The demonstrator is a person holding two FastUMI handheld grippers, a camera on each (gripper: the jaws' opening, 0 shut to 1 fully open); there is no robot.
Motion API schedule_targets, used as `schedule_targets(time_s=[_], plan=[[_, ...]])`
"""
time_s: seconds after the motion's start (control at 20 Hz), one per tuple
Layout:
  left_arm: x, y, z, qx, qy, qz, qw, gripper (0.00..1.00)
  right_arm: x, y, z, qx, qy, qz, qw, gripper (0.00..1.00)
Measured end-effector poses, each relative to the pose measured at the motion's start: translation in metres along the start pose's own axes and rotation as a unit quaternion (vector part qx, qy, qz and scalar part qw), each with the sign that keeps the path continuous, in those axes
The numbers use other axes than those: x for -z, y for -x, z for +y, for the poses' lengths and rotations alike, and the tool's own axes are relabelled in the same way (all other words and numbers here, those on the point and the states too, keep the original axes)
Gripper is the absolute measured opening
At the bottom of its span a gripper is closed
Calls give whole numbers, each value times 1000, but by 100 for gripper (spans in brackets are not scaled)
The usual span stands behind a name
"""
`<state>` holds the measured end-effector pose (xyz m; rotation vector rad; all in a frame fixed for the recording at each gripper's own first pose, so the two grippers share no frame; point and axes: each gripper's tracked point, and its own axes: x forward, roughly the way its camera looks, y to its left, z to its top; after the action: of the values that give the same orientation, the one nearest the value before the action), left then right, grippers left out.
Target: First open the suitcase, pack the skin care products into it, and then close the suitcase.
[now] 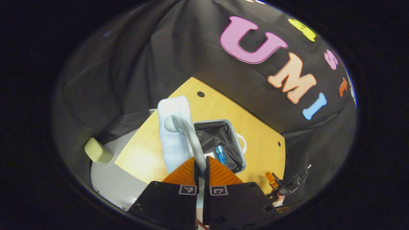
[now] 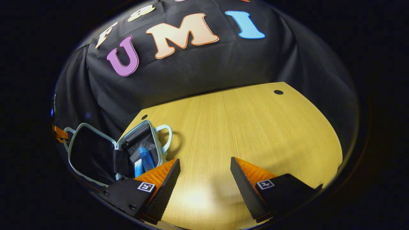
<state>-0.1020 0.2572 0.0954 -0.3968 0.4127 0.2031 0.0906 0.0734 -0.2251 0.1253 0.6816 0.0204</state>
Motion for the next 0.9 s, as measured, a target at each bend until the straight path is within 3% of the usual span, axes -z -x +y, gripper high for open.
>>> schedule_targets(time_s=[0.5,0.9], plan=[[-3,-66,-126,118,-42,22,992,1,-3,31,-60,36,-6,-6,999,98],[35,-140,-199,149,-78,95,981,1,-7,56,-94,62,-22,-11,998,98]])
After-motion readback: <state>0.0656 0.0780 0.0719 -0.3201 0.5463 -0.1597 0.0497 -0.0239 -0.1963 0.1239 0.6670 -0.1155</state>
